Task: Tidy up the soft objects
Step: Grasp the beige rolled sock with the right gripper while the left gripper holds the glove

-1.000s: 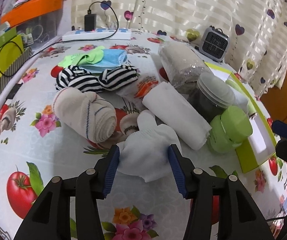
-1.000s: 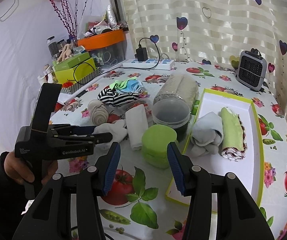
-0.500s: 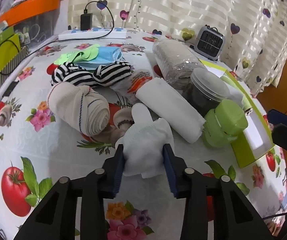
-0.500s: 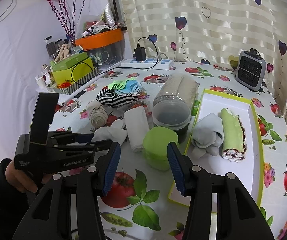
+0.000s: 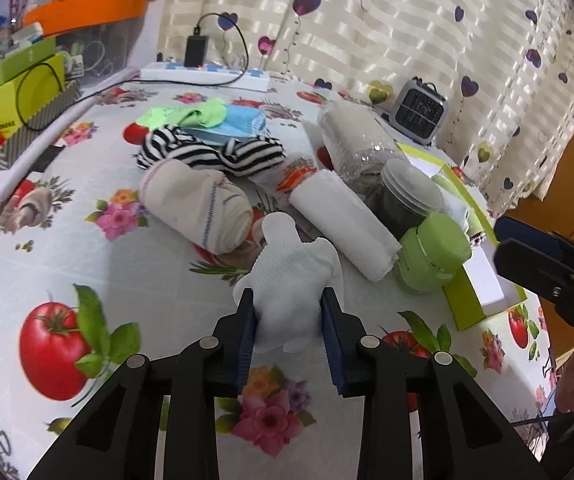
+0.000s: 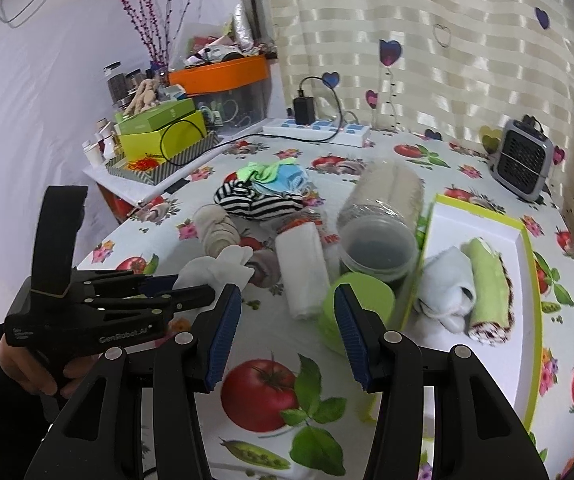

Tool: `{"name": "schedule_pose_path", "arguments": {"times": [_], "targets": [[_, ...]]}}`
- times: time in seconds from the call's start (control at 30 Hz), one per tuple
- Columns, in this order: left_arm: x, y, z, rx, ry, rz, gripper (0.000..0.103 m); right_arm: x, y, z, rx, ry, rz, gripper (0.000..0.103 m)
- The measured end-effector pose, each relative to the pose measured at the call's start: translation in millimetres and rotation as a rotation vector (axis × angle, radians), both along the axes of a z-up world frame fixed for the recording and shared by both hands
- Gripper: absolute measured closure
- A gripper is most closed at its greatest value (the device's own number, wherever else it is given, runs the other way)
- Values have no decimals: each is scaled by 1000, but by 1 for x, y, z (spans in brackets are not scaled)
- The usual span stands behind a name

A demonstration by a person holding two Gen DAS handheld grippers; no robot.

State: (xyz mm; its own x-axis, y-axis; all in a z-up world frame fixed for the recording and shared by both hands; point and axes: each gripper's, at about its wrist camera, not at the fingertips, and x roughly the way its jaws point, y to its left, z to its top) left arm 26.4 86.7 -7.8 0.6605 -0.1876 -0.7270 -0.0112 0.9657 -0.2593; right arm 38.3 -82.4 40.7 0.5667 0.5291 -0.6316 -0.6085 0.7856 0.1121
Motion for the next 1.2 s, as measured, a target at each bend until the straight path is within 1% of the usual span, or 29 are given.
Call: {"name": "schedule_pose_path", "arguments": {"times": [0.2, 0.37, 0.8, 0.9, 1.2], "targets": [[-14, 13, 11, -7, -29, 39, 74, 3, 26, 2, -10, -12, 71, 53], [-22, 29, 17, -11, -44, 81, 74, 8, 53, -2, -32, -19, 142, 53], [-40, 74, 24, -24, -65, 201, 73, 32, 112, -22, -71, 31, 248, 53], [-45, 85, 24, -27, -69, 233, 73, 37, 125, -29, -72, 57, 271, 53], [-49, 109, 15, -40, -48, 300, 73, 51, 162, -45, -94, 91, 318, 53]]}}
